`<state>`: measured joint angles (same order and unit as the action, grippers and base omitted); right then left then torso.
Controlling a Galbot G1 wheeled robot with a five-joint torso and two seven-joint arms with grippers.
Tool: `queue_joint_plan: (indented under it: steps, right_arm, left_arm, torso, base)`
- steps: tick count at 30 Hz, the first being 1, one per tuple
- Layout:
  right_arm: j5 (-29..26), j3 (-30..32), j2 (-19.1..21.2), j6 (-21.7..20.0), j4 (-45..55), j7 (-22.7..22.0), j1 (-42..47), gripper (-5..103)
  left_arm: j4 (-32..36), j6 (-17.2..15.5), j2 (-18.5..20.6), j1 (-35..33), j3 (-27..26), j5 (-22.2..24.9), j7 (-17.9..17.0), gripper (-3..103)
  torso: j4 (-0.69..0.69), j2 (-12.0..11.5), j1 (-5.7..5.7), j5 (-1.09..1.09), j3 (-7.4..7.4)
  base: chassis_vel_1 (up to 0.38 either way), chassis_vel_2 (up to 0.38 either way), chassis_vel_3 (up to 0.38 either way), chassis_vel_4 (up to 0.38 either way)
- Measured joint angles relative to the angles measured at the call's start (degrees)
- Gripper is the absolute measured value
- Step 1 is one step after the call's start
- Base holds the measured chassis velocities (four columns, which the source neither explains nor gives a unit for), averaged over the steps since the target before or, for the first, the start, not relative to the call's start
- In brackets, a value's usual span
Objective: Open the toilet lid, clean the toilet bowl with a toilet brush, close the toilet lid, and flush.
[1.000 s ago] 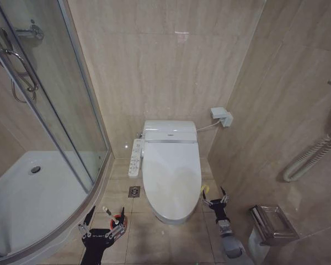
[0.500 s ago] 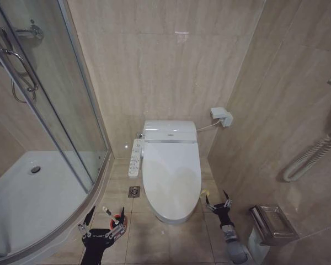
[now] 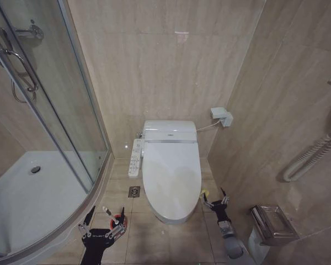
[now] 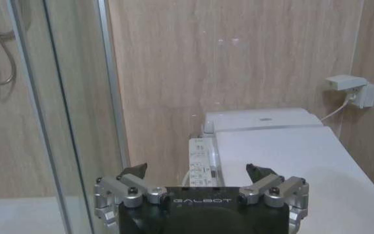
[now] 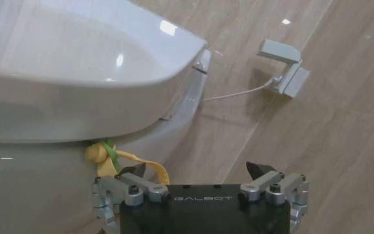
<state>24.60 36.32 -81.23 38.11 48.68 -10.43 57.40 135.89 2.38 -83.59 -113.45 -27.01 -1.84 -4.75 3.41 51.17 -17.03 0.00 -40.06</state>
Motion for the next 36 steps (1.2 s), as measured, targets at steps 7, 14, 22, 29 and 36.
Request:
queue_joint_plan:
  steps: [7,14,22,29,36]
  right_arm:
    - [1.05,0.1,0.24,0.29,-1.23,0.03,-0.53,100]
    - [1.11,0.32,0.65,0.52,-0.46,0.08,0.47,100]
    - [1.38,0.27,0.3,0.59,-1.28,0.36,0.55,100]
    - [1.99,0.15,0.13,0.6,-2.12,0.71,0.23,100]
    - [2.05,-0.1,0.01,0.37,-2.05,1.15,-0.17,100]
  left_arm:
    - [0.0,0.0,0.0,0.0,0.0,0.0,0.0,99]
    - [0.0,0.0,0.0,0.0,0.0,0.0,0.0,99]
    - [0.0,0.0,0.0,0.0,0.0,0.0,0.0,99]
    - [0.0,0.0,0.0,0.0,0.0,0.0,0.0,99]
    - [0.0,0.0,0.0,0.0,0.0,0.0,0.0,99]
  torso:
    - [0.0,0.0,0.0,0.0,0.0]
    - [0.01,0.0,0.0,-0.01,0.0]
    - [0.0,0.0,0.0,0.0,0.0]
    - [0.0,0.0,0.0,0.0,0.0]
    - [0.0,0.0,0.0,0.0,0.0]
  base:
    - [0.0,0.0,0.0,0.0]
    - [0.0,0.0,0.0,0.0]
    - [0.0,0.0,0.0,0.0]
    - [0.0,0.0,0.0,0.0]
    - [0.0,0.0,0.0,0.0]
